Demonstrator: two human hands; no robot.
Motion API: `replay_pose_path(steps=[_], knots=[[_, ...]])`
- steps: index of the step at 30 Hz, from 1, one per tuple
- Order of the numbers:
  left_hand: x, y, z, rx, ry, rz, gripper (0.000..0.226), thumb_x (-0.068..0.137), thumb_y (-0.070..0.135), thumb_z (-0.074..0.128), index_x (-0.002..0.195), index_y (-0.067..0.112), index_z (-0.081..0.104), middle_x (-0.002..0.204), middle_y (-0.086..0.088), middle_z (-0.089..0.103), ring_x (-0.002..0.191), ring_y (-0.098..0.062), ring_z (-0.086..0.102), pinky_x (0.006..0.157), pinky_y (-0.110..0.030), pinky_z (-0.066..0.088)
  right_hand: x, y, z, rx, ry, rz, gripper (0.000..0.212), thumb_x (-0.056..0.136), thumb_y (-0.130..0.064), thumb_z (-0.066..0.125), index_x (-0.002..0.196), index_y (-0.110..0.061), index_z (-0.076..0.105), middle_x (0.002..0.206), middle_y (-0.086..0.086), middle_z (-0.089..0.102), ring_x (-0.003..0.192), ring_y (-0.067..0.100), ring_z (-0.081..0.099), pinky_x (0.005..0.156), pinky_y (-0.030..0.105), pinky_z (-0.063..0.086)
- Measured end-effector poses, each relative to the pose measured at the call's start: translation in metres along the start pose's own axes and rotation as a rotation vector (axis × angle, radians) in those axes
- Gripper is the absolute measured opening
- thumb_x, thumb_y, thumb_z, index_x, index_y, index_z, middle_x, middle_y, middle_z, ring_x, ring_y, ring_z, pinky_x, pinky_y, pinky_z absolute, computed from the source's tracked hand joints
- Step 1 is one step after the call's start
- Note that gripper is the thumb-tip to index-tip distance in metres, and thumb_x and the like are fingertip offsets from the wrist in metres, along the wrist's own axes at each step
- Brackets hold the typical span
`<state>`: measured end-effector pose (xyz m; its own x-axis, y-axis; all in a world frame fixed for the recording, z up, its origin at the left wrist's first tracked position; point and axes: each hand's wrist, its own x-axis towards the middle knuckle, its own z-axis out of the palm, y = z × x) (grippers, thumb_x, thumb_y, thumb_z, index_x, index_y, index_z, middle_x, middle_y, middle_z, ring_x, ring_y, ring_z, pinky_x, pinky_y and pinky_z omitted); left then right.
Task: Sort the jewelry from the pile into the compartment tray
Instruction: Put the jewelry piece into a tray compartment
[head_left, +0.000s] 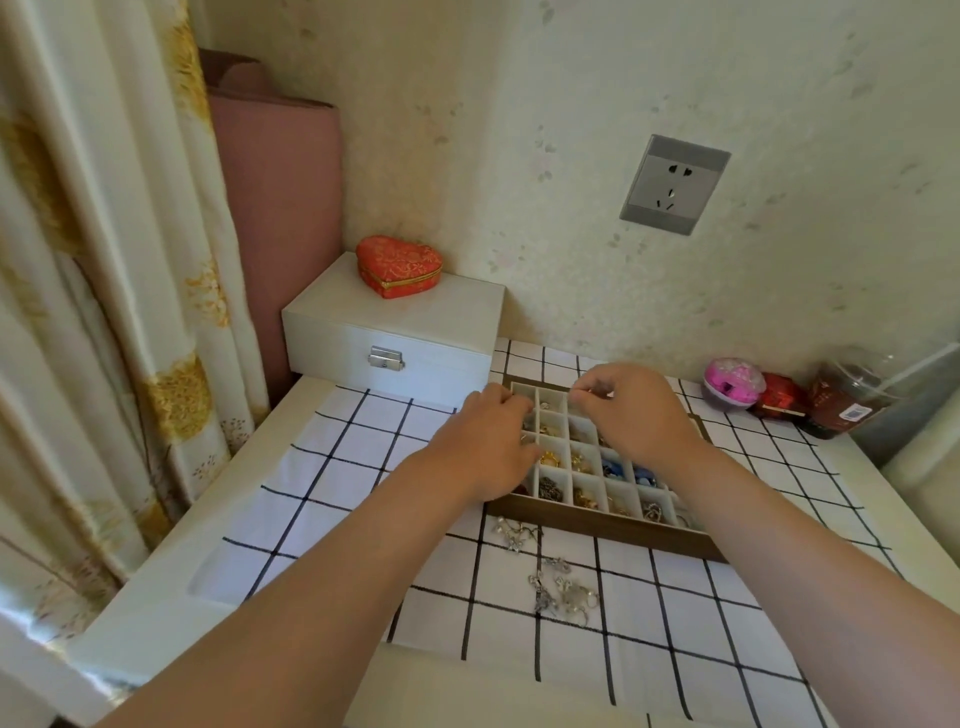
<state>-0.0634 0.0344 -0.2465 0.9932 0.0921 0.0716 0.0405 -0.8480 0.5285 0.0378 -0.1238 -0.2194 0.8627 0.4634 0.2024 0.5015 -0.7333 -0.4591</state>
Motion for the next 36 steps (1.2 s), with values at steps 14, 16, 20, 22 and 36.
replay_pose_path(steps=[14, 16, 20, 22, 36], knots=[[0.01, -0.01, 0.0, 0.092, 0.002, 0.053, 0.046, 0.096, 0.039, 0.055, 0.138, 0.021, 0.048, 0.14, -0.004, 0.042, 0.127, -0.022, 0.04, 0.102, -0.04, 0.043, 0.041, -0.005, 0.007, -0.428, -0.342, -0.182, 0.019, 0.097, -0.028, 0.056, 0.091, -0.027, 0.074, 0.09, -0.009, 0.071, 0.082, 0.011, 0.062, 0.079, 0.038, 0.055], [0.01, -0.008, 0.0, 0.096, -0.001, 0.052, 0.046, 0.097, 0.039, 0.054, 0.138, 0.021, 0.048, 0.142, -0.005, 0.041, 0.128, -0.022, 0.04, 0.102, -0.04, 0.042, 0.042, -0.008, 0.005, -0.436, -0.398, -0.159, 0.021, 0.097, -0.025, 0.052, 0.095, -0.028, 0.073, 0.096, -0.006, 0.072, 0.086, 0.013, 0.062, 0.083, 0.038, 0.054], [0.01, -0.009, 0.0, 0.115, -0.002, 0.06, 0.046, 0.097, 0.039, 0.054, 0.139, 0.021, 0.047, 0.143, -0.005, 0.04, 0.13, -0.022, 0.039, 0.102, -0.04, 0.042, 0.038, -0.01, 0.003, -0.423, -0.427, -0.101, 0.03, 0.092, -0.025, 0.05, 0.113, -0.029, 0.072, 0.112, -0.006, 0.071, 0.101, 0.015, 0.062, 0.092, 0.041, 0.053], [0.009, -0.008, -0.001, 0.124, -0.005, 0.066, 0.047, 0.097, 0.039, 0.054, 0.139, 0.021, 0.047, 0.143, -0.005, 0.04, 0.129, -0.022, 0.039, 0.102, -0.041, 0.042, 0.032, -0.011, 0.002, -0.387, -0.398, -0.093, 0.032, 0.093, -0.022, 0.05, 0.116, -0.028, 0.071, 0.115, -0.005, 0.07, 0.102, 0.014, 0.062, 0.092, 0.037, 0.053], [-0.059, 0.017, -0.013, 0.036, -0.028, 0.303, 0.006, 0.092, 0.027, 0.061, 0.096, 0.028, 0.065, 0.091, 0.012, 0.058, 0.082, -0.003, 0.052, 0.071, -0.023, 0.045, -0.09, -0.035, -0.038, -0.218, -0.403, -0.211, 0.013, 0.094, -0.031, 0.062, 0.097, -0.038, 0.072, 0.099, -0.021, 0.068, 0.091, -0.001, 0.061, 0.084, 0.026, 0.052]])
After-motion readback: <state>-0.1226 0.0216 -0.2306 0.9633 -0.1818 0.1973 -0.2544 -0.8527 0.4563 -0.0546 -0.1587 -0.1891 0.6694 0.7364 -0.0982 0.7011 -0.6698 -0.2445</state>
